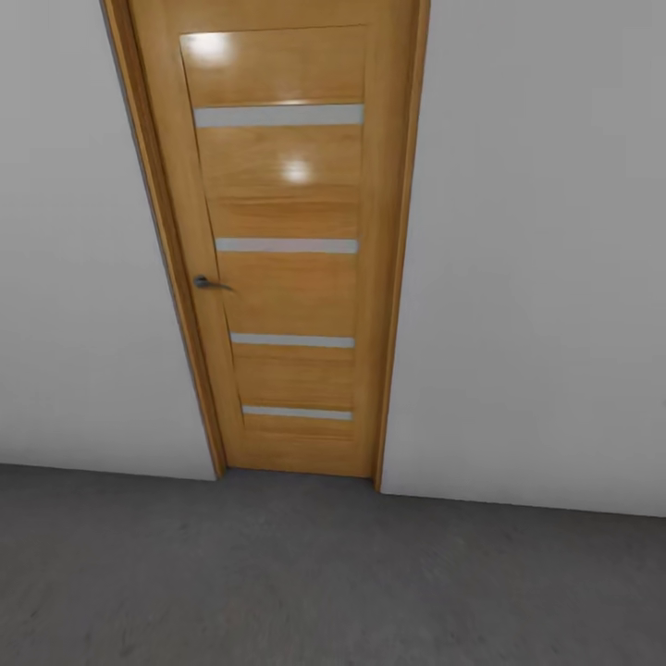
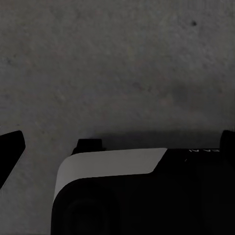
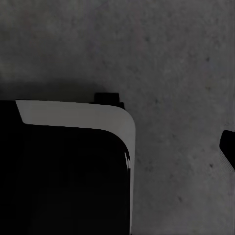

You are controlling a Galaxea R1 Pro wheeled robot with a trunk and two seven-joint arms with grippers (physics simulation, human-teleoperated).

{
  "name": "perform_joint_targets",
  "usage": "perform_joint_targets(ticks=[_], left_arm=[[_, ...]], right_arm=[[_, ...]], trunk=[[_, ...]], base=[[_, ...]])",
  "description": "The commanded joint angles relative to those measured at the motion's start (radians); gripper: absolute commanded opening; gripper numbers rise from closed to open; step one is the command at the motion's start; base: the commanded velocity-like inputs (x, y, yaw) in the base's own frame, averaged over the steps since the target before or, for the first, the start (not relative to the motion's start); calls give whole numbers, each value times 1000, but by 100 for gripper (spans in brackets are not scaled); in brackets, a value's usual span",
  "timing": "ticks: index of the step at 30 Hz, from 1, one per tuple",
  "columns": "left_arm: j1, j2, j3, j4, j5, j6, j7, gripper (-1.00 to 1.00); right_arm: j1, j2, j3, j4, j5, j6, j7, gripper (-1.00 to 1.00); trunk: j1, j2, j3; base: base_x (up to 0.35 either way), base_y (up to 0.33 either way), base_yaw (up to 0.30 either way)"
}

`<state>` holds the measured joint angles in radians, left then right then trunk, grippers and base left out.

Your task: Move the two storage containers from the living room to the garage. In the garage, place one container on the floor and stack the other container on top of it (either order is fine).

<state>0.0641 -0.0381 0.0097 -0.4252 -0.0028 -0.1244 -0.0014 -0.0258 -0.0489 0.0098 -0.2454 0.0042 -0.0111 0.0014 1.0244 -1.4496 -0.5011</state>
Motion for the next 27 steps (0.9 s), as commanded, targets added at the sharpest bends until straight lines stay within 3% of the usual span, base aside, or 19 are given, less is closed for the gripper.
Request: perform_joint_targets(ticks=[1,16,27], left_arm=[[0,0,1,-1,0,-1,0,100],[0,-1,-1,-1,1,1,0,100],[0,-2,-5,-1,1,5,-1,100]], right_arm=[[0,0,1,0,0,-1,0,100],[0,0,1,0,0,-1,0,100],[0,0,1,0,0,-1,0,100]], trunk=[[1,0,-1],[1,0,-1],[-42,77,34]], base=[[313,61,0],[74,15,0],[2,0,0]])
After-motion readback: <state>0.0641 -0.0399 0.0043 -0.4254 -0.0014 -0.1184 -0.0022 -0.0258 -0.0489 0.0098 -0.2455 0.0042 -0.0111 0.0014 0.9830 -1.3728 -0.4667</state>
